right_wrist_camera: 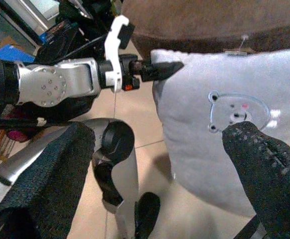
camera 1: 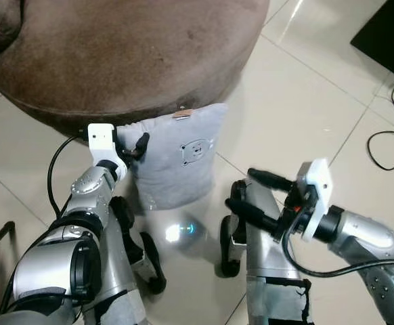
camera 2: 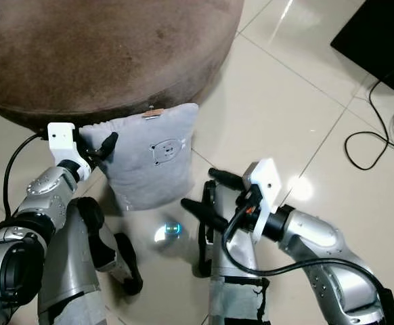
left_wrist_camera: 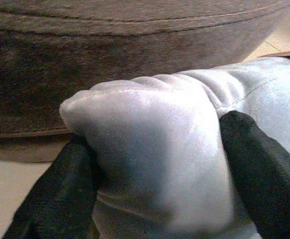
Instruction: Move the pillow to the sofa from floor
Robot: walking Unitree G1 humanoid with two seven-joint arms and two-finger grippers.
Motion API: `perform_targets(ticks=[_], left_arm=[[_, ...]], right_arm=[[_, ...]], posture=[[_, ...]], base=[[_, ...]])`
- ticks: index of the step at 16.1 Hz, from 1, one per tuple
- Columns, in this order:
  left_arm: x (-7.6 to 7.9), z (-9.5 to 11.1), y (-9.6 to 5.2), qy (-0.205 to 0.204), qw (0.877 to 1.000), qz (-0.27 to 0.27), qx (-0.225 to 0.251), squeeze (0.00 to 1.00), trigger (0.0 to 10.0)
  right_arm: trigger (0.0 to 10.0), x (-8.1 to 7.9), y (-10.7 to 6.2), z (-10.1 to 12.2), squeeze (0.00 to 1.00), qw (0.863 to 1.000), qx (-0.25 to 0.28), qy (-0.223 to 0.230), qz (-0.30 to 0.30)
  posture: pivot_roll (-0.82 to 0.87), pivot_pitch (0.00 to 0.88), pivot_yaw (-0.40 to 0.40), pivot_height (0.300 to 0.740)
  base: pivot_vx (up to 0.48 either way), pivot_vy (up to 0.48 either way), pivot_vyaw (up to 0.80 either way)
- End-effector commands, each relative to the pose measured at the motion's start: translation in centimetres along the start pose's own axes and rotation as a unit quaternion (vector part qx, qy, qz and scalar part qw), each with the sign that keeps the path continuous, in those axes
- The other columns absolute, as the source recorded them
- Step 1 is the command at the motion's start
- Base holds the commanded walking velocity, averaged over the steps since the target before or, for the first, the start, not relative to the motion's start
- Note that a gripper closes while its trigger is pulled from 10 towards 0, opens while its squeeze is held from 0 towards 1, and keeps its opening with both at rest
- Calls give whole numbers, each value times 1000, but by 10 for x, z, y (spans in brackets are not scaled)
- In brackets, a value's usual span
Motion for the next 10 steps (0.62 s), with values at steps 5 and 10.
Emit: perform_targets(ticks=[5,10], left_arm=[[3,-27,-7,-14,999,-5,-43,0,0],[8,-8,0,-31,999,-10,-3,0,0]], right_arm=[[10000,-2,0,-3,0,1000,2,-8,-7],[10000,2,3,-5,0,1000,8,-11,-16]], posture=[[-312,419,-44,496],[-271,396,-14,496]], base=[[0,0,0],[0,0,0]])
Point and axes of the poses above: a point about 5 cm out from each wrist's last joint towards the gripper, its own y axis pointing out of the wrist towards the gripper, its own z axis along the axis of the wrist's last joint, x = y × z, the point moved 6 cm from there along y, pointing out of the wrist towards the gripper, and after that the axes turned 1 degree about -y, right-handed, at the moved point
